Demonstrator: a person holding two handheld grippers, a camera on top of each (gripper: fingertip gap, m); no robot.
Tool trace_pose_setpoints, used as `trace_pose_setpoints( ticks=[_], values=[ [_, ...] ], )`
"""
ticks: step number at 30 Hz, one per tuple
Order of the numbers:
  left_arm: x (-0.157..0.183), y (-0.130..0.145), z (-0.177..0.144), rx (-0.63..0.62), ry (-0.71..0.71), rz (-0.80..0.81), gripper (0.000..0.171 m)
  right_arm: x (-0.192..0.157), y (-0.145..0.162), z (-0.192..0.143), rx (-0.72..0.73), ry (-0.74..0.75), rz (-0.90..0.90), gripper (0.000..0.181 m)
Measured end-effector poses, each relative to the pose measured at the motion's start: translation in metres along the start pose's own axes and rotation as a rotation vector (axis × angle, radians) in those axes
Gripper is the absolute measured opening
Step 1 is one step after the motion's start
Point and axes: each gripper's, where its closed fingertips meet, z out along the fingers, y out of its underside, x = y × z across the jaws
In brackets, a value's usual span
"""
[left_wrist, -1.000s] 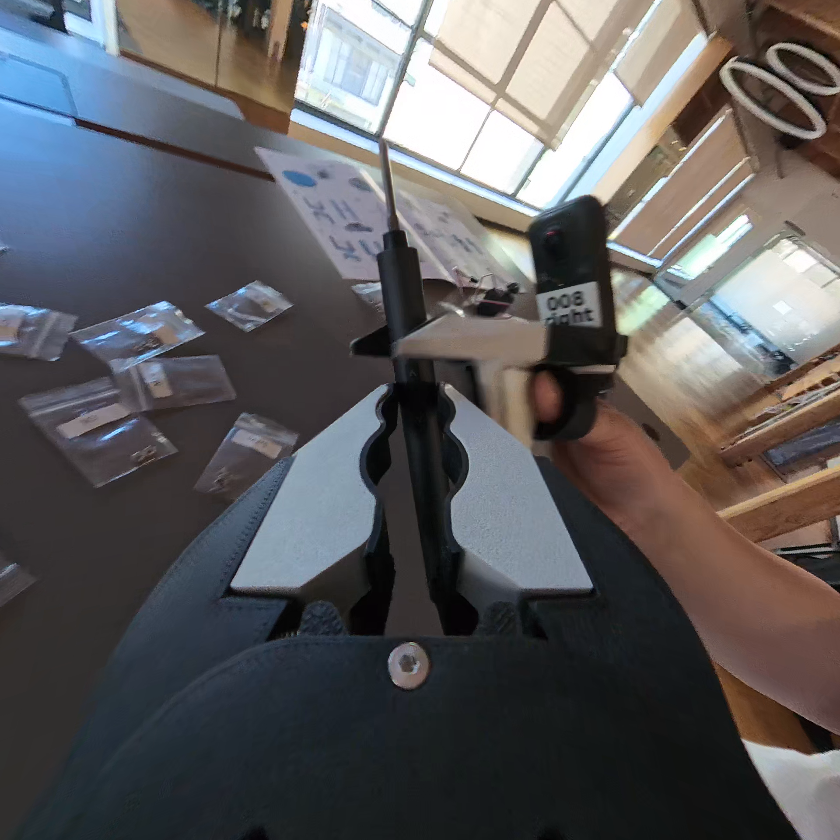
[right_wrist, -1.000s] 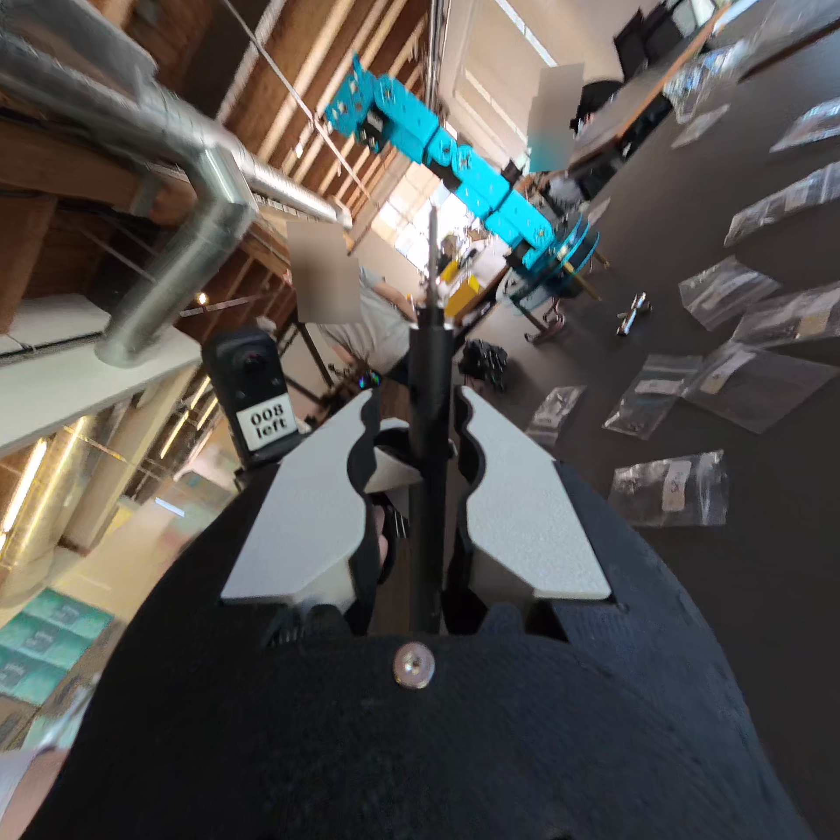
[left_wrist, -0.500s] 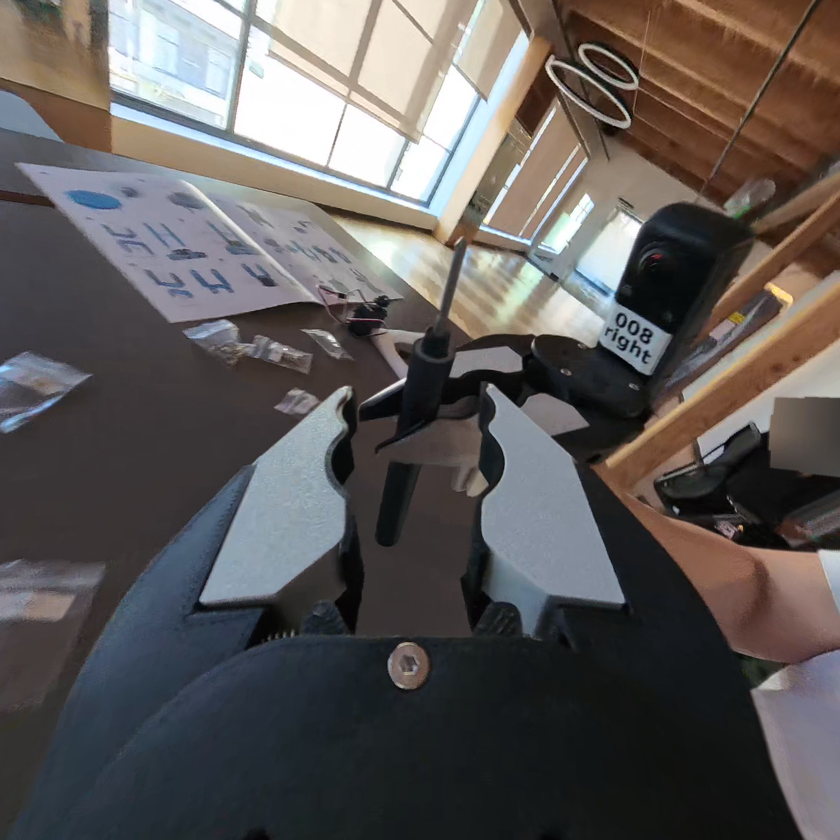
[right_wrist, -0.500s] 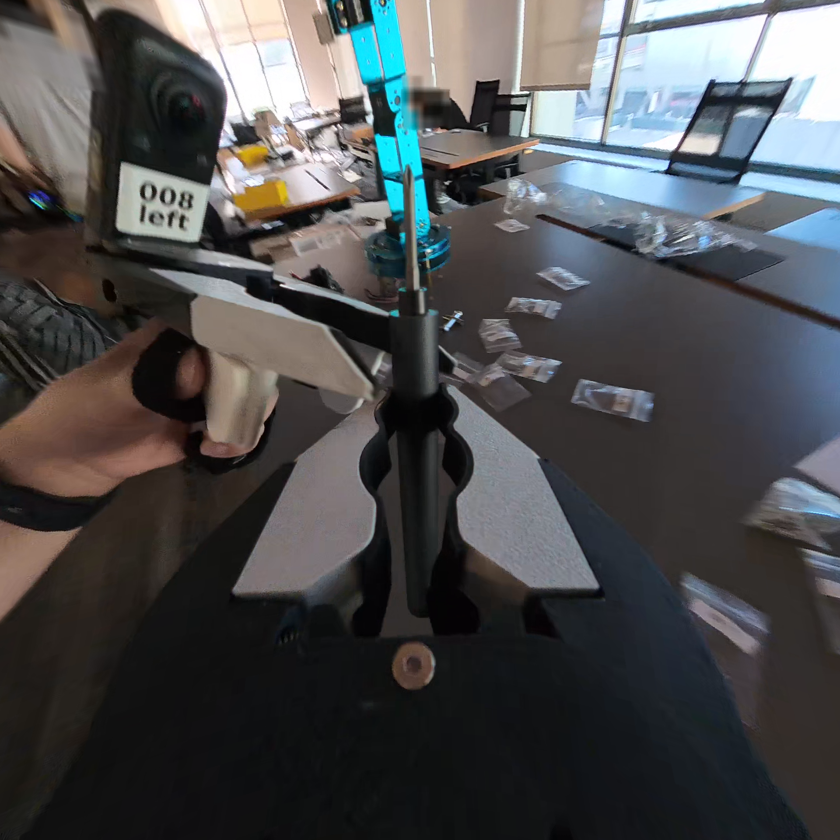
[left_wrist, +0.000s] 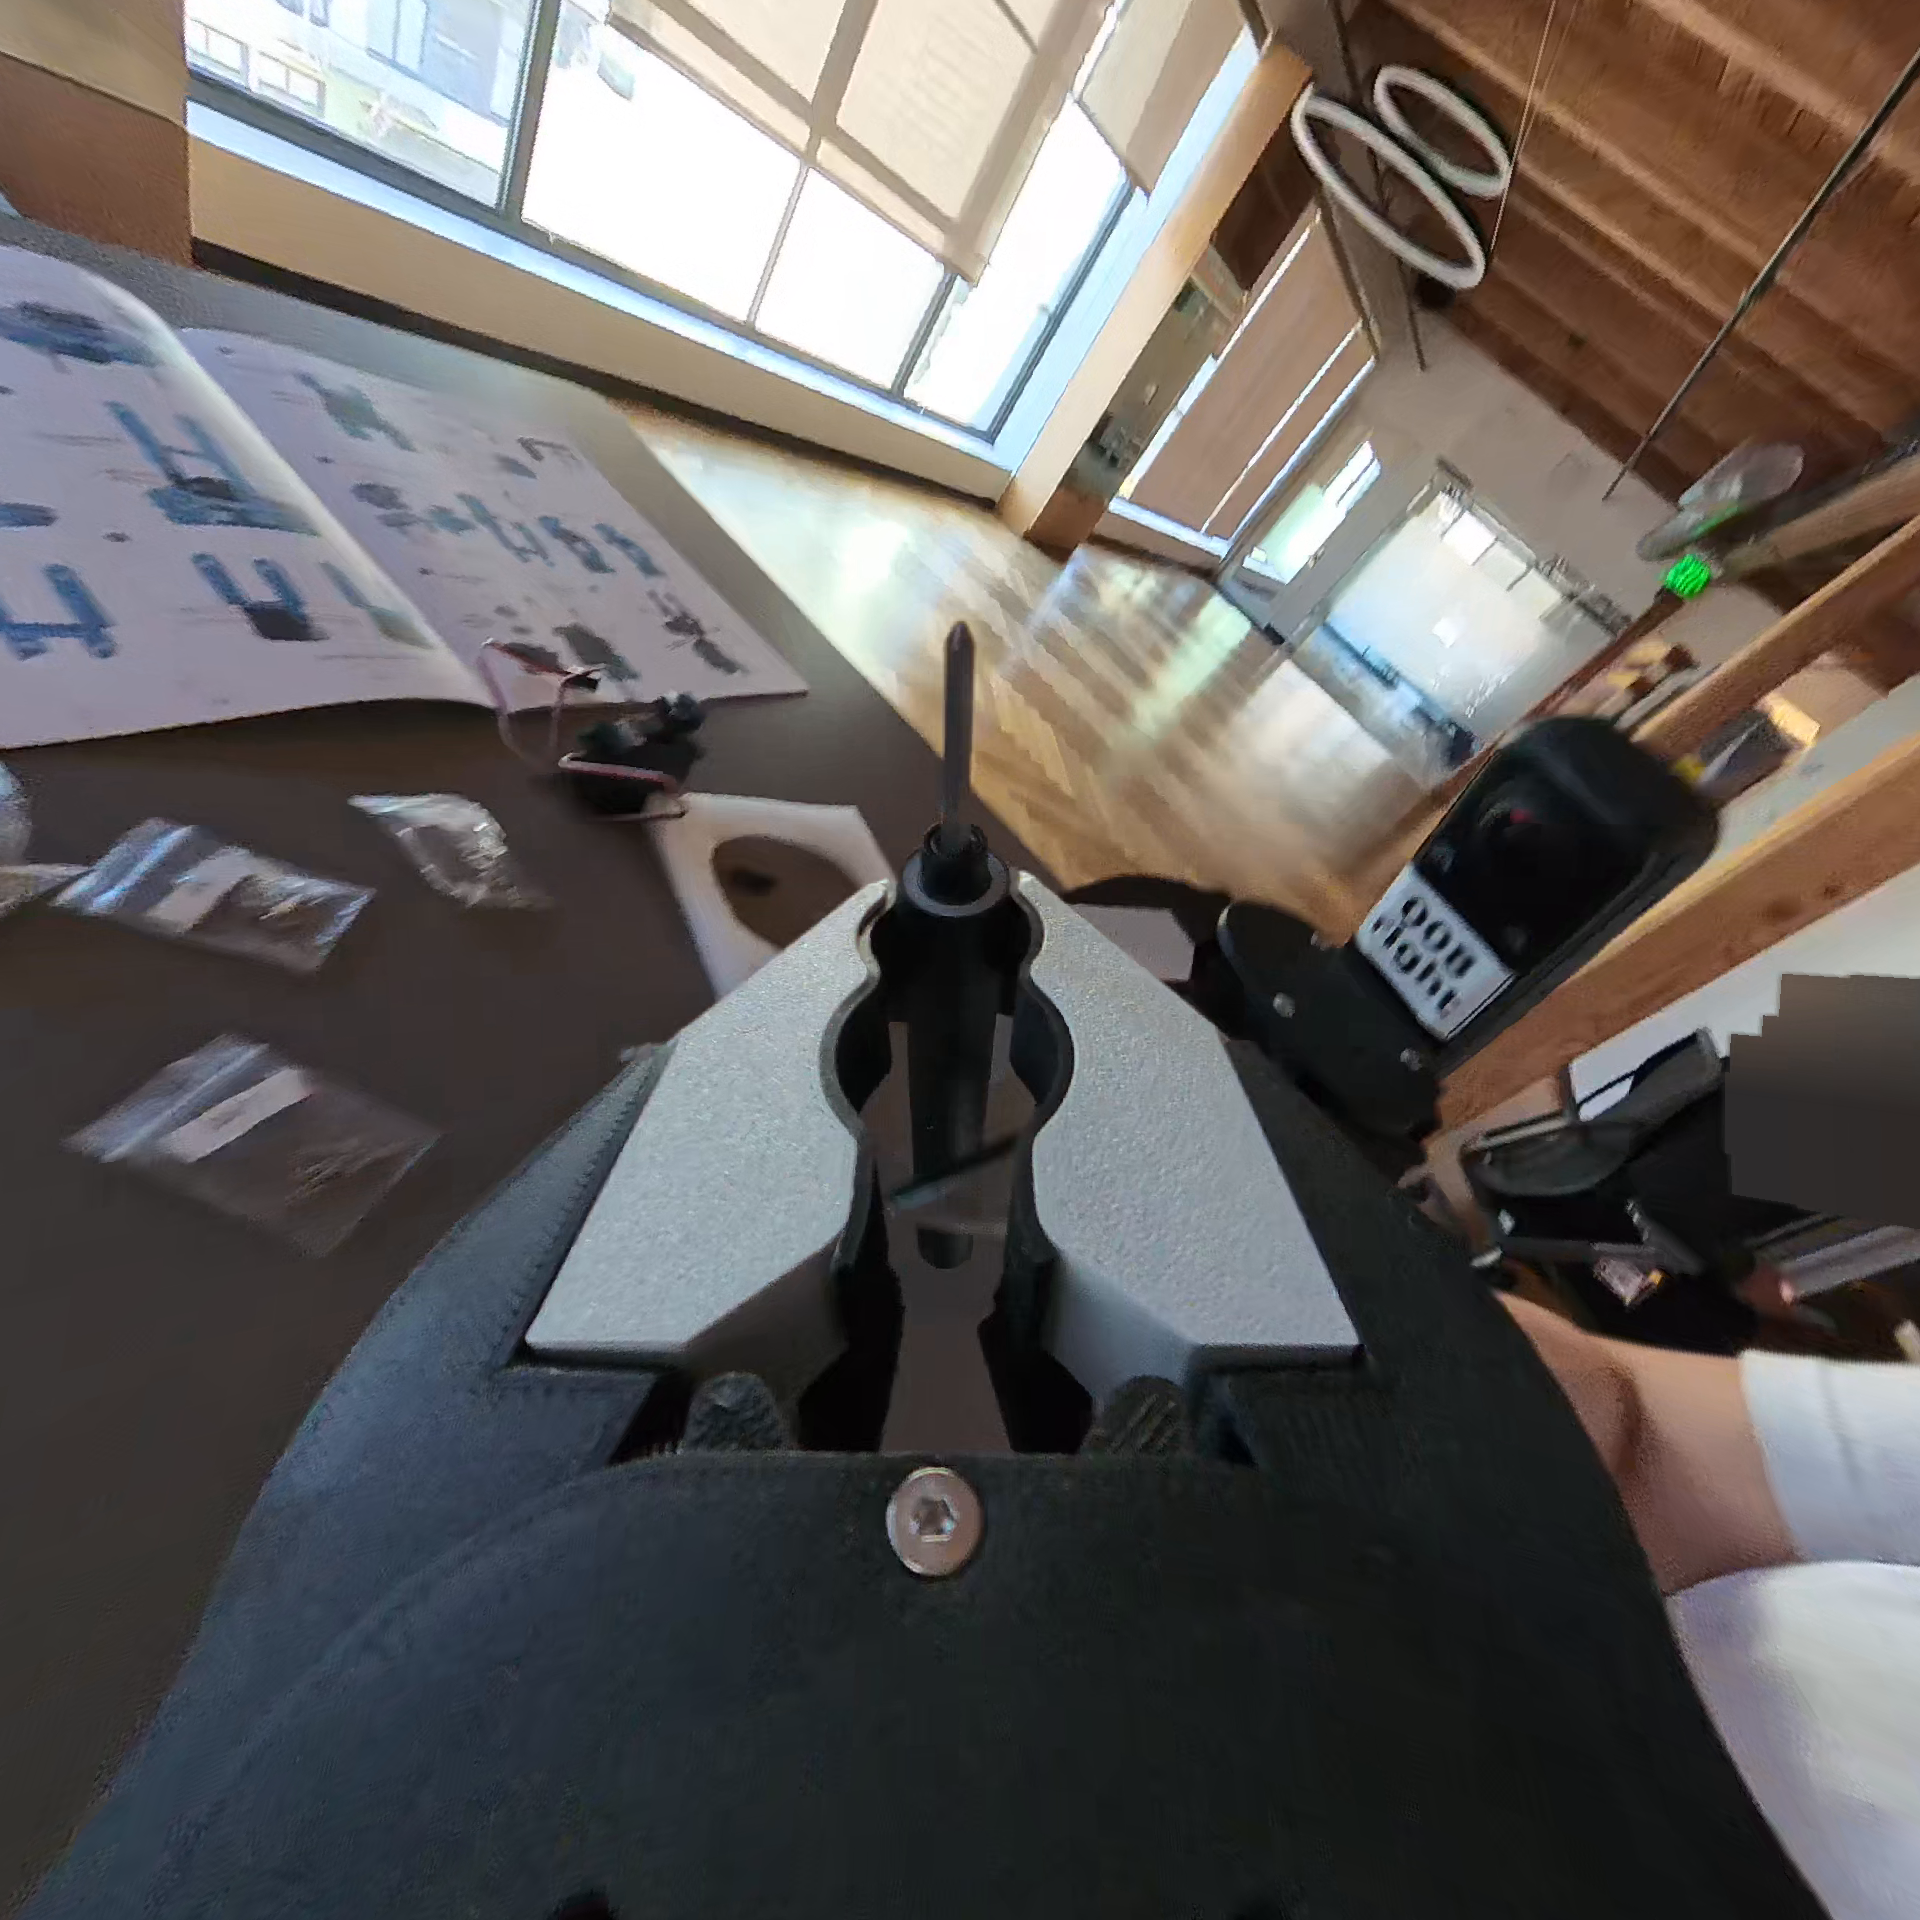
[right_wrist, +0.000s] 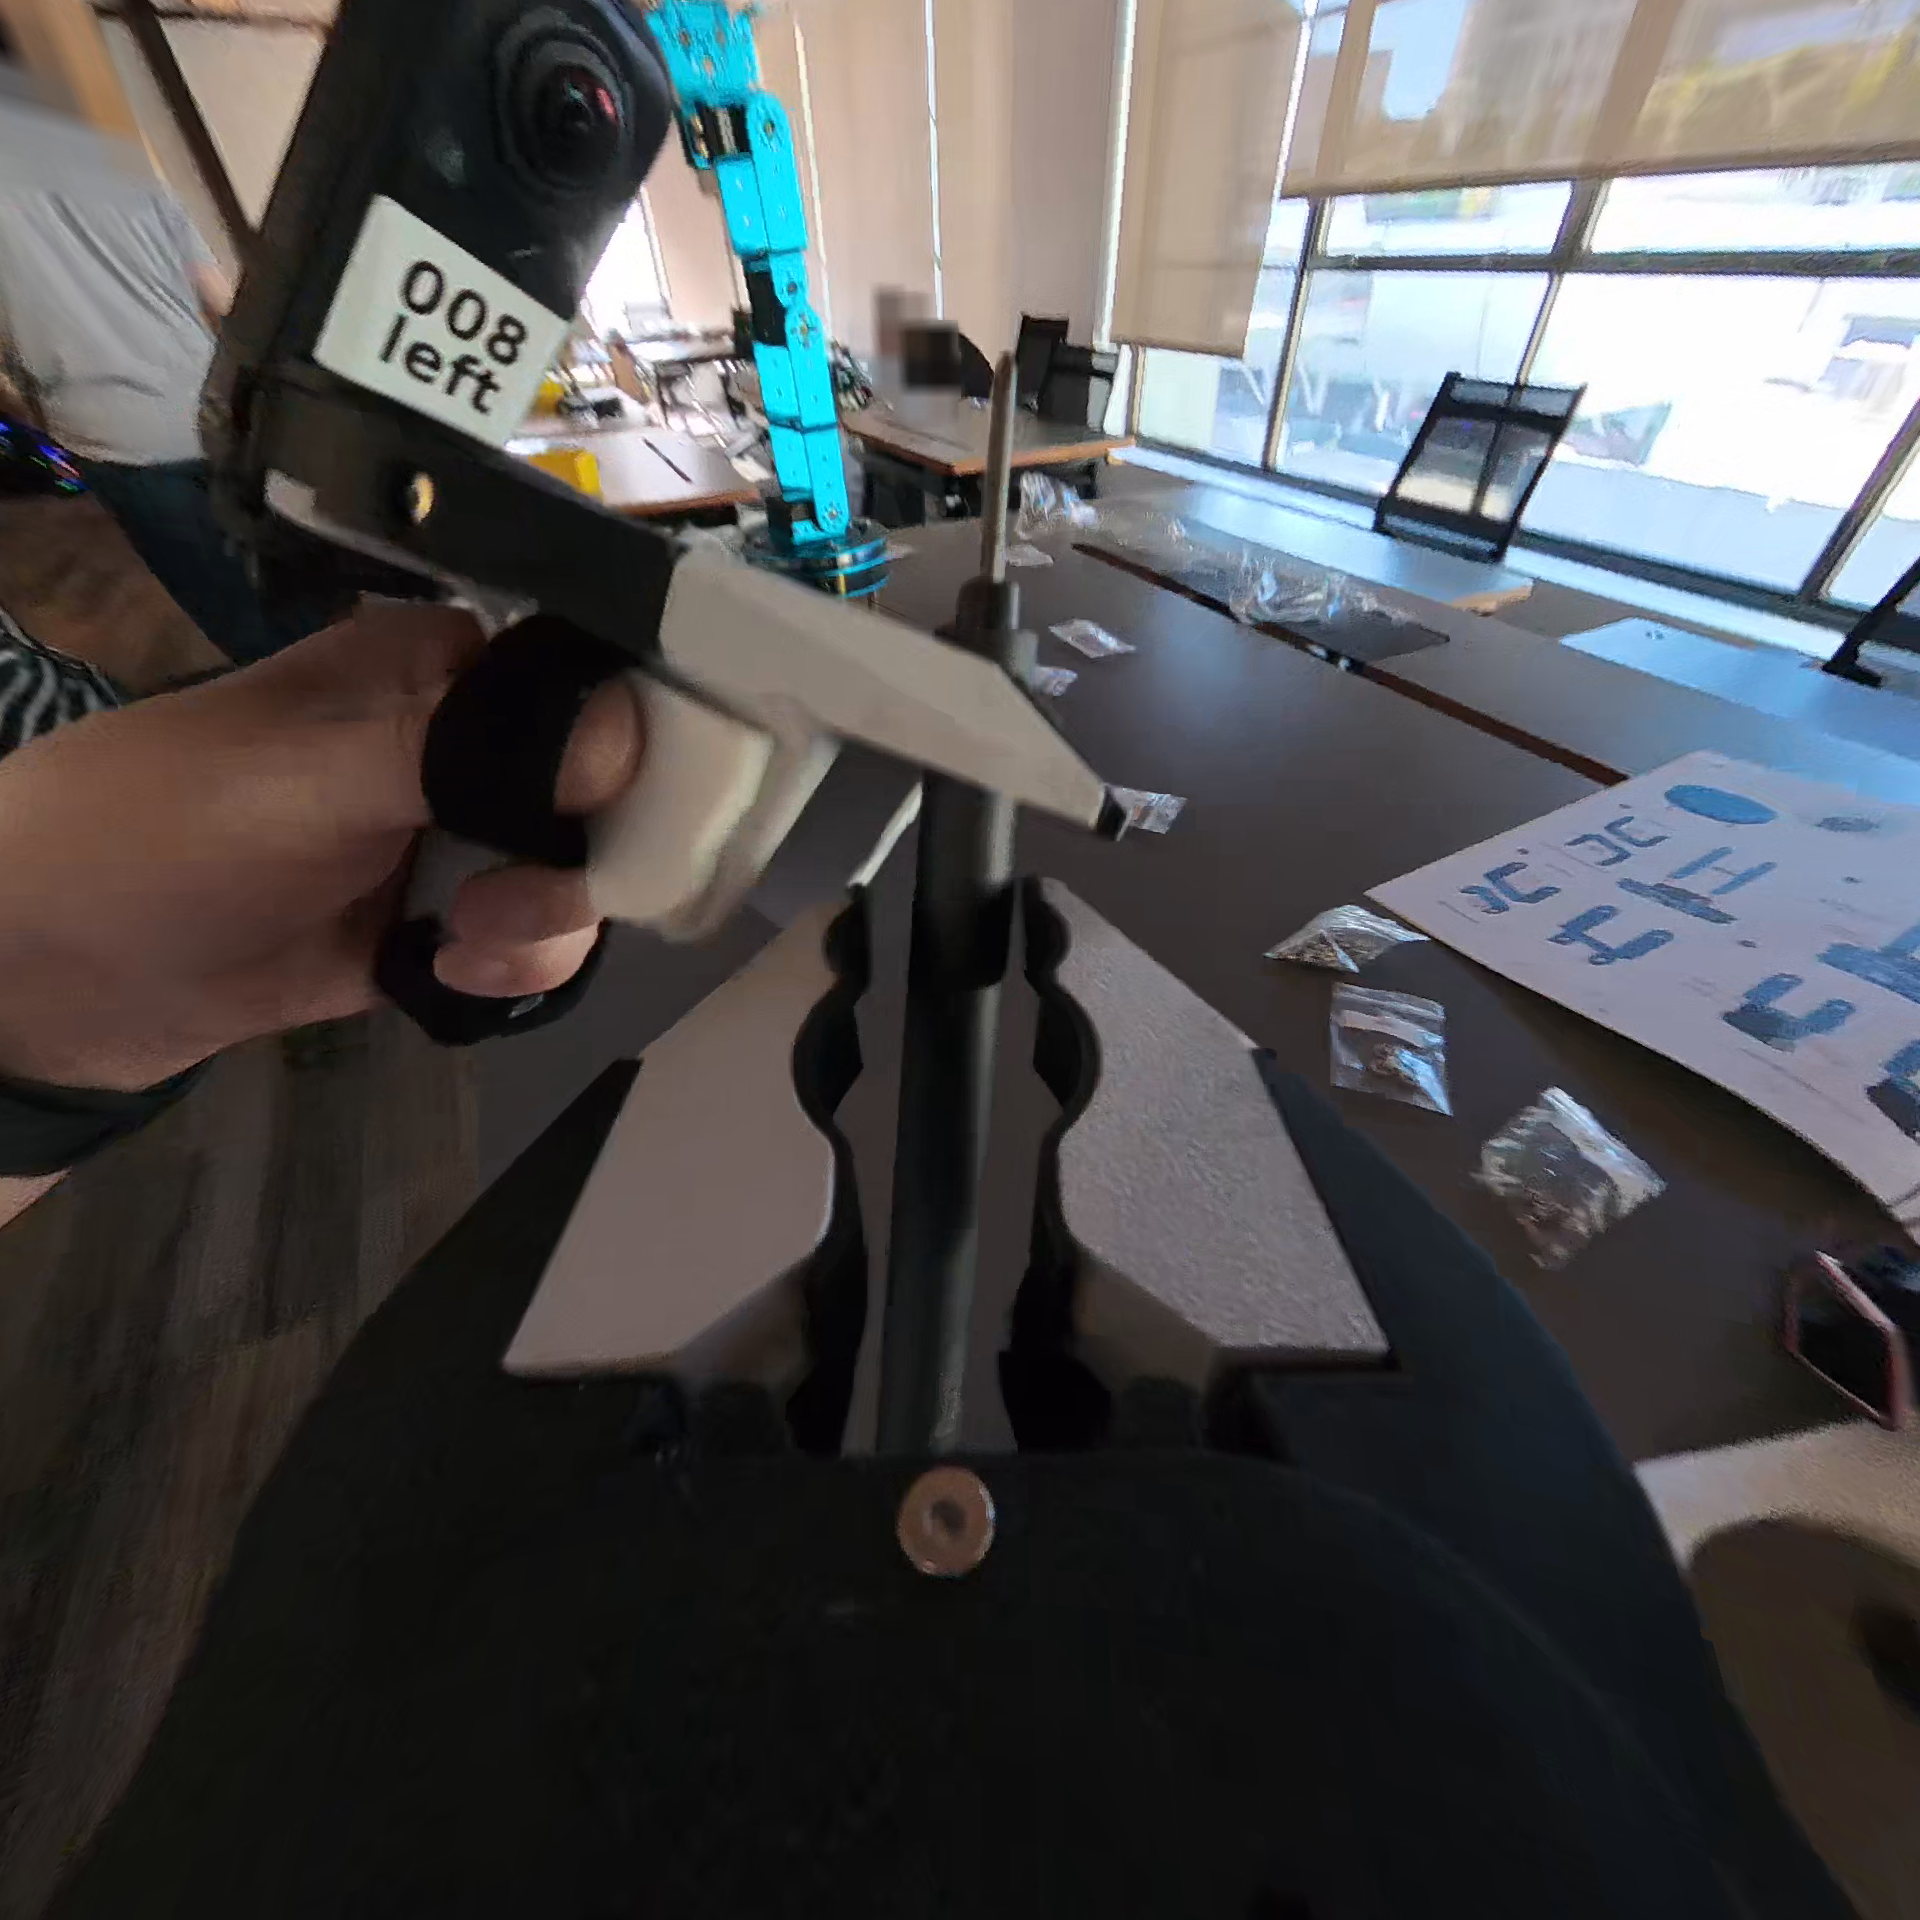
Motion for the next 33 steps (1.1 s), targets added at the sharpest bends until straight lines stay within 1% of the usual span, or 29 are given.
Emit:
trace_pose_setpoints(
  ticks=[1,3,5,7,8,9,11,12,14,16,19,22,23,26,28,31,33],
  values=[
    [0.009,-0.004,0.010,0.024,0.004,-0.020,0.016,0.005,0.000,-0.016,0.027,-0.017,-0.002,0.039],
    [0.028,-0.013,0.029,0.075,0.030,-0.070,0.016,0.014,-0.002,-0.054,0.098,-0.062,-0.020,0.054],
    [0.051,-0.024,0.048,0.120,0.074,-0.109,0.016,0.023,-0.010,-0.104,0.233,-0.084,-0.081,0.068],
    [0.076,-0.035,0.065,0.173,0.134,-0.152,0.016,0.038,-0.015,-0.153,0.383,-0.052,-0.160,0.069],
    [0.090,-0.041,0.073,0.202,0.181,-0.178,0.016,0.046,-0.019,-0.171,0.464,-0.036,-0.198,0.076],
    [0.105,-0.046,0.080,0.232,0.233,-0.207,0.016,0.052,-0.020,-0.181,0.496,-0.030,-0.209,0.084],
    [0.129,-0.056,0.091,0.289,0.344,-0.273,0.016,0.059,-0.023,-0.186,0.488,-0.059,-0.203,0.086],
    [0.138,-0.060,0.095,0.317,0.395,-0.311,0.016,0.068,-0.030,-0.189,0.519,-0.021,-0.201,0.084],
    [0.150,-0.068,0.102,0.357,0.475,-0.375,0.016,0.081,-0.052,-0.200,0.637,0.041,-0.197,0.076],
    [0.153,-0.070,0.108,0.364,0.507,-0.403,0.016,0.084,-0.072,-0.208,0.725,0.050,-0.205,0.064],
    [0.149,-0.067,0.114,0.360,0.516,-0.423,0.016,0.076,-0.092,-0.211,0.822,0.010,-0.264,0.044],
    [0.140,-0.061,0.117,0.350,0.558,-0.457,0.016,0.076,-0.097,-0.199,0.814,0.010,-0.351,0.023],
    [0.136,-0.060,0.118,0.348,0.572,-0.461,0.016,0.078,-0.095,-0.192,0.782,0.025,-0.384,0.018],
    [0.121,-0.057,0.121,0.365,0.557,-0.444,0.016,0.089,-0.084,-0.169,0.657,0.082,-0.454,0.015],
    [0.111,-0.054,0.123,0.376,0.533,-0.465,0.016,0.095,-0.078,-0.162,0.604,0.085,-0.427,0.015],
    [0.104,-0.047,0.127,0.377,0.492,-0.476,0.016,0.097,-0.075,-0.161,0.588,0.030,-0.356,0.015],
    [0.103,-0.044,0.133,0.396,0.486,-0.487,0.016,0.100,-0.077,-0.164,0.618,0.022,-0.351,0.018]
  ],
)
